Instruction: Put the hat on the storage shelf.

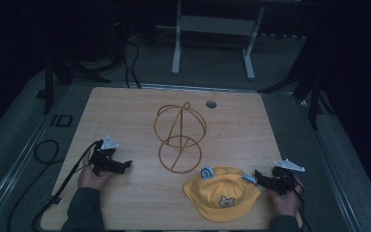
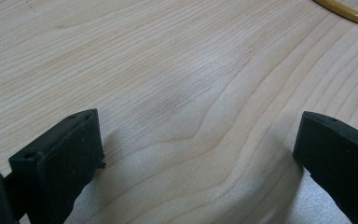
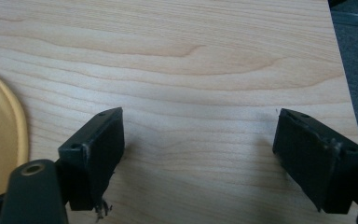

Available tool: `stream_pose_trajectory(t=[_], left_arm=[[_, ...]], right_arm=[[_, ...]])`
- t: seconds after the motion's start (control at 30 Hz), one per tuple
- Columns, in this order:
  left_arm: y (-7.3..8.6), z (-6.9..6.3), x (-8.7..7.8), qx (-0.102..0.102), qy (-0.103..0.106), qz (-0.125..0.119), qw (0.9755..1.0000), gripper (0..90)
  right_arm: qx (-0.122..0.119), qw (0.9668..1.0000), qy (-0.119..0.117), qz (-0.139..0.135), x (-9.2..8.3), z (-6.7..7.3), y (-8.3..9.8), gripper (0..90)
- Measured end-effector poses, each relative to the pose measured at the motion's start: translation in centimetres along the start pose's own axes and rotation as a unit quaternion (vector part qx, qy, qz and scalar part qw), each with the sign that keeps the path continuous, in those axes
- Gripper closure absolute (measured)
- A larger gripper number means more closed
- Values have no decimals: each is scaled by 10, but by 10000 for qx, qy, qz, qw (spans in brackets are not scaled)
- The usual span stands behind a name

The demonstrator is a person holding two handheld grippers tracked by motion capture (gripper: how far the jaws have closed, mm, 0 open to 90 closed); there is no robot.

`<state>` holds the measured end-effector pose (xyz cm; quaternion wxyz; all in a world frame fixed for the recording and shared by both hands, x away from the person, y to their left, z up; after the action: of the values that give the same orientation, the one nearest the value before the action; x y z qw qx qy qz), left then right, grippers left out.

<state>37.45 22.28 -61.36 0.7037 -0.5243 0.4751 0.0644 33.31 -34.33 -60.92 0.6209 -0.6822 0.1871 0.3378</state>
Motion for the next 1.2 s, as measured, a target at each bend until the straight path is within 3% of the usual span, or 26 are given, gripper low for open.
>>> stream_pose_trajectory(t=[0.27, 0.7, 1.0, 1.07, 1.2], left_arm=[[0, 0, 0, -41, -40, -5, 10000, 12], [1, -1, -1, -147, -128, -6, 9998, 15], [1, -1, -1, -186, -161, -11, 9997, 15], [1, -1, -1, -196, -162, -18, 9997, 15], [1, -1, -1, -189, -164, -8, 9997, 15]], right_arm=[[23, 10000, 19, 15, 0, 2, 0, 150], [-260, 9993, -254, 112, -1, 1, 0, 127], [-625, 9953, -606, 433, -4, 4, -5, 257], [-730, 9935, -680, 549, -6, 4, -7, 326], [-919, 9893, -884, 707, -8, 8, -8, 377]])
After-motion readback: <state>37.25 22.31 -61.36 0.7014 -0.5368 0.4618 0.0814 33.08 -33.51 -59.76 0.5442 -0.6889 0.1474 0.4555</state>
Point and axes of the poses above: each handheld gripper's, and its own axes: x roughly forward along the jaws, y roughly out of its underside, z roughly to its left, the point moved 5 cm from there along x, roughly forward along the jaws, and after that the axes turned 1 degree about z, right-handed, at the moved point
